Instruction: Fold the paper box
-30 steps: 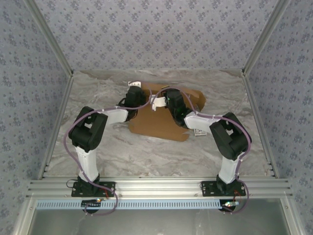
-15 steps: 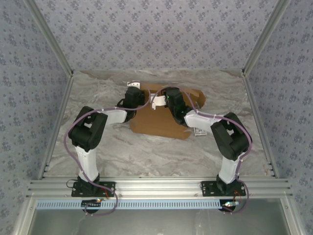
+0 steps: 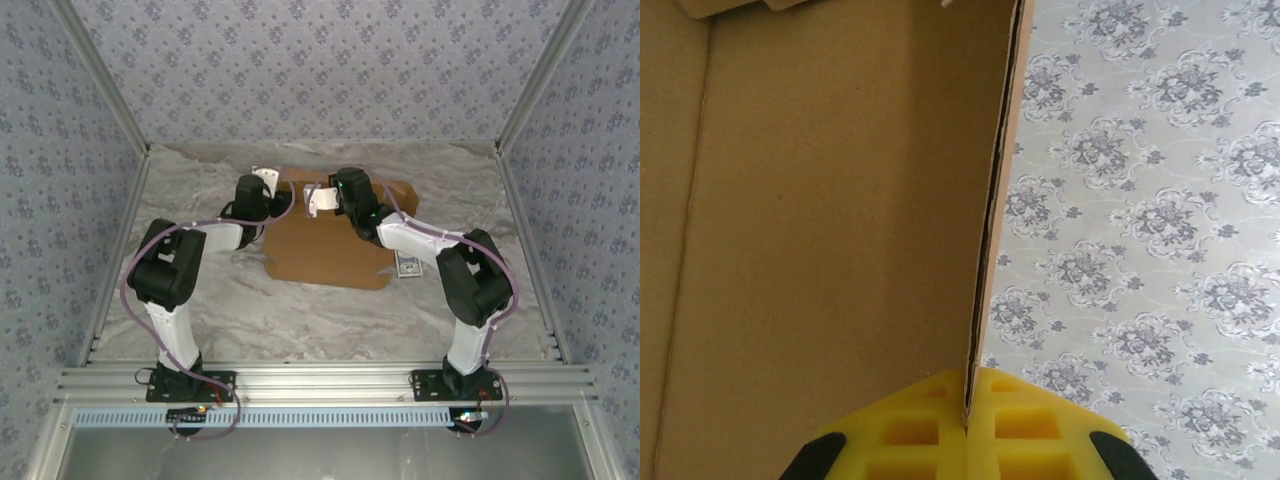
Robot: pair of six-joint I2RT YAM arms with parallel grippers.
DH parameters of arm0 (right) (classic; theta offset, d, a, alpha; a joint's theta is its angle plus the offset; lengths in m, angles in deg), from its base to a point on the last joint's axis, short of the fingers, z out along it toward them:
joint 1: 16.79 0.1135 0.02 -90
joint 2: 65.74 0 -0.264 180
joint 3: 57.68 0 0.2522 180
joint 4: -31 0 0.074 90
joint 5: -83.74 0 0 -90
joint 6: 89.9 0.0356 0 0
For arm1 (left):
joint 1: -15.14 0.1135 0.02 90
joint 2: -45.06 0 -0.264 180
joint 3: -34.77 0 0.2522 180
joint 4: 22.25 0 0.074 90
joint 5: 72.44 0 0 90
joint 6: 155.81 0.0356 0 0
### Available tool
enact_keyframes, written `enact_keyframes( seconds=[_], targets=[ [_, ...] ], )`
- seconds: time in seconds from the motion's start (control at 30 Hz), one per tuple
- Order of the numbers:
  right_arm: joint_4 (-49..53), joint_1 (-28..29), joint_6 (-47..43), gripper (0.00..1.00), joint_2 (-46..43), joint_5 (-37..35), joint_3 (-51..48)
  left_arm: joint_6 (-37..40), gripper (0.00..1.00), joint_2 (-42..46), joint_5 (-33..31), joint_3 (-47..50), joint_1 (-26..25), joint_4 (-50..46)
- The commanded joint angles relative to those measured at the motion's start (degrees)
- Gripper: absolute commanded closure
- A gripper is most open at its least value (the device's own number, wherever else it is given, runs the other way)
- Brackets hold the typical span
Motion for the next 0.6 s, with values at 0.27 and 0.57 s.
enact_keyframes(
  seconds=[0.27, 0.57],
  targets=[
    [11.6, -1.7, 1.6, 1.0, 0.9, 2.6, 0.7, 7.3, 0.52, 1.2, 8.5, 0.5, 2.8, 2.5],
    [14.4, -1.9, 2.8, 1.0, 1.3, 4.5, 1.4, 3.5, 0.6, -0.9, 1.0, 0.4, 2.6, 6.4]
  ],
)
